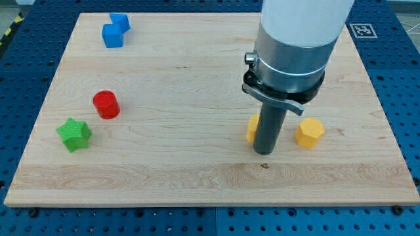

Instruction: Push the yellow heart to the yellow hexagon

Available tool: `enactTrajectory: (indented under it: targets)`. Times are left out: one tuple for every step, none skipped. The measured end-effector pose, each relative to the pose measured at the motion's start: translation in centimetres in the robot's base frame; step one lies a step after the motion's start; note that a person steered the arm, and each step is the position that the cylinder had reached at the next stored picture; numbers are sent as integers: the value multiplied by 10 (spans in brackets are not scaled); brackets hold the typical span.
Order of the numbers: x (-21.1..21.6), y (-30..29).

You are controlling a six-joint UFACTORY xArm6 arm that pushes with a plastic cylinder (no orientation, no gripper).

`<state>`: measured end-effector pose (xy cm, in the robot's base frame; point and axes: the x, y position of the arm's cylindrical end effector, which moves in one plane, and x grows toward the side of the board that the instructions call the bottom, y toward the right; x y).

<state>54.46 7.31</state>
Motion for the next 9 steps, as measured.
enactTrajectory:
  targets:
    - [10, -48]
    - [6, -66]
    - [-8, -63]
    - [-21, -60]
    - [-30, -44]
    - [-33, -17]
    - [-33, 6]
    - [-33, 24]
    - [-33, 32]
